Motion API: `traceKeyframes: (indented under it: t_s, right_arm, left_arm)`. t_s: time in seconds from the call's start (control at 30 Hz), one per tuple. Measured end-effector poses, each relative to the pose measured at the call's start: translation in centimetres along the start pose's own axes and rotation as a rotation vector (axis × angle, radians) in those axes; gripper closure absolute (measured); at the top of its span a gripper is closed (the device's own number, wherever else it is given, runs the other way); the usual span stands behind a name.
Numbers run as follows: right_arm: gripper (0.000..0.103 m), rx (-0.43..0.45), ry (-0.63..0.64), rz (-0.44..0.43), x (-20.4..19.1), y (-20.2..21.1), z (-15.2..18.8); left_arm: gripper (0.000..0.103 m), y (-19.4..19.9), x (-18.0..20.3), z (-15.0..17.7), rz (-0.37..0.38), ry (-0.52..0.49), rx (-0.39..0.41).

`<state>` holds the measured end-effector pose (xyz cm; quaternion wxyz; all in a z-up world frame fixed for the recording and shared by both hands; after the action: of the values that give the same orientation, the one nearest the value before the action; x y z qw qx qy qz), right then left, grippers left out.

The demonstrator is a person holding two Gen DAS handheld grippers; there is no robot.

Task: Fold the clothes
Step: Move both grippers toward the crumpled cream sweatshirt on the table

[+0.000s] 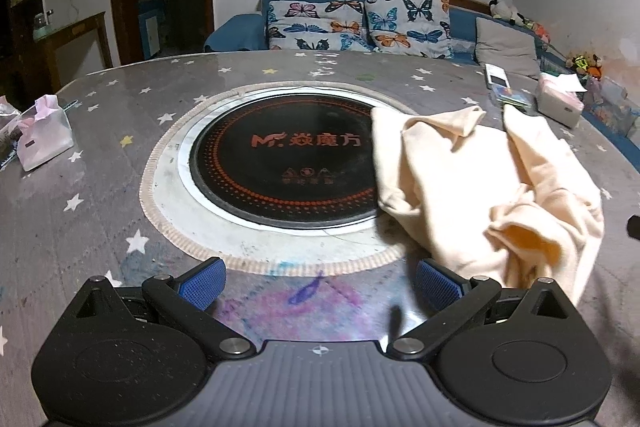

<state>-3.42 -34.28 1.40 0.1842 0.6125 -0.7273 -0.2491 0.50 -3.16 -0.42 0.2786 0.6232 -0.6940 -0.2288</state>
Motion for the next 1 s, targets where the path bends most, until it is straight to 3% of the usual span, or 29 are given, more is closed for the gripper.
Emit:
traceKeyframes:
  t_s: [0.33, 1.0]
  right_arm:
    - [0.0, -0.003, 0.01, -0.07, -2.2, 2.5, 0.7]
    - [0.0, -0.015, 0.047, -0.142, -4.3, 3.5, 1.3]
  left_arm:
    - [0.0, 1.2, 1.9, 0.4, 0.023, -0.014, -0.016]
    - [0.0, 1.9, 3.3, 1.2, 0.035, -0.044, -0.04]
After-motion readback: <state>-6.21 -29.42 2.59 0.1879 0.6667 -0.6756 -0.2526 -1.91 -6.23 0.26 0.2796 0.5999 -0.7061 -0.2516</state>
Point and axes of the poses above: each gripper's, at about its wrist camera, not at the fingertips, and y roughly against the way its jaws point, x to its right, z to its underside, the point moved 5 cm from there along -y, roughly the way its jaws point, and after that the axes turned 6 degrees about z, right-handed, at the moved point
